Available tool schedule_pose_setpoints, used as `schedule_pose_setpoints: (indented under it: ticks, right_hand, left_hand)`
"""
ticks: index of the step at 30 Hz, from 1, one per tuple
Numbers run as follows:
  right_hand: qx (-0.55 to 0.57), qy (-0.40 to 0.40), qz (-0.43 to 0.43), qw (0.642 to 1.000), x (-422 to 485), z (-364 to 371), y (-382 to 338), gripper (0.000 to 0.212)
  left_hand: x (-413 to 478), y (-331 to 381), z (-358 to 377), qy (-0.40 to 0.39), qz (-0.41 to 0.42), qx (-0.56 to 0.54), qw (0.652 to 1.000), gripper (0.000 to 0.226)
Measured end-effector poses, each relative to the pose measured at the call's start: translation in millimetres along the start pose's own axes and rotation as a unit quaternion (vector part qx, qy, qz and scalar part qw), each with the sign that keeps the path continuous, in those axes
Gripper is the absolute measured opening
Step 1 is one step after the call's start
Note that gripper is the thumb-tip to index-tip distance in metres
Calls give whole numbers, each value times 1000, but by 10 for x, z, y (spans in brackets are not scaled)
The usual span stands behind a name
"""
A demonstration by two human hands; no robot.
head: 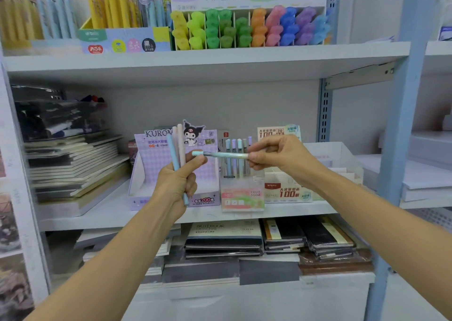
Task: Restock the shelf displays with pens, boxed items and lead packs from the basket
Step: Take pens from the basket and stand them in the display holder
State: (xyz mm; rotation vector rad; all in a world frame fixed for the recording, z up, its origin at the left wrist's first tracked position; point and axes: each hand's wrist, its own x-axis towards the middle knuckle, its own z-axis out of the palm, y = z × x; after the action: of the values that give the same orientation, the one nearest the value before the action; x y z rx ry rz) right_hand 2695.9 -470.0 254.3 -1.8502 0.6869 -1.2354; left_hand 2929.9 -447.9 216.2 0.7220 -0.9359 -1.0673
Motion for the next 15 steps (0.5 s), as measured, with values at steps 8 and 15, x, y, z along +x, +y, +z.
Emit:
schedule_pose_setpoints:
  ticks: [8, 15]
  right_hand:
    - [-75, -82, 31, 993, -171, 257, 25, 16]
    - [-64, -74, 8, 995, -15, 371, -79, 39]
  left_hand:
    - [-81, 24, 132, -9, 62, 43, 997, 8]
    - [-170, 9, 249, -36, 91, 149, 984, 23]
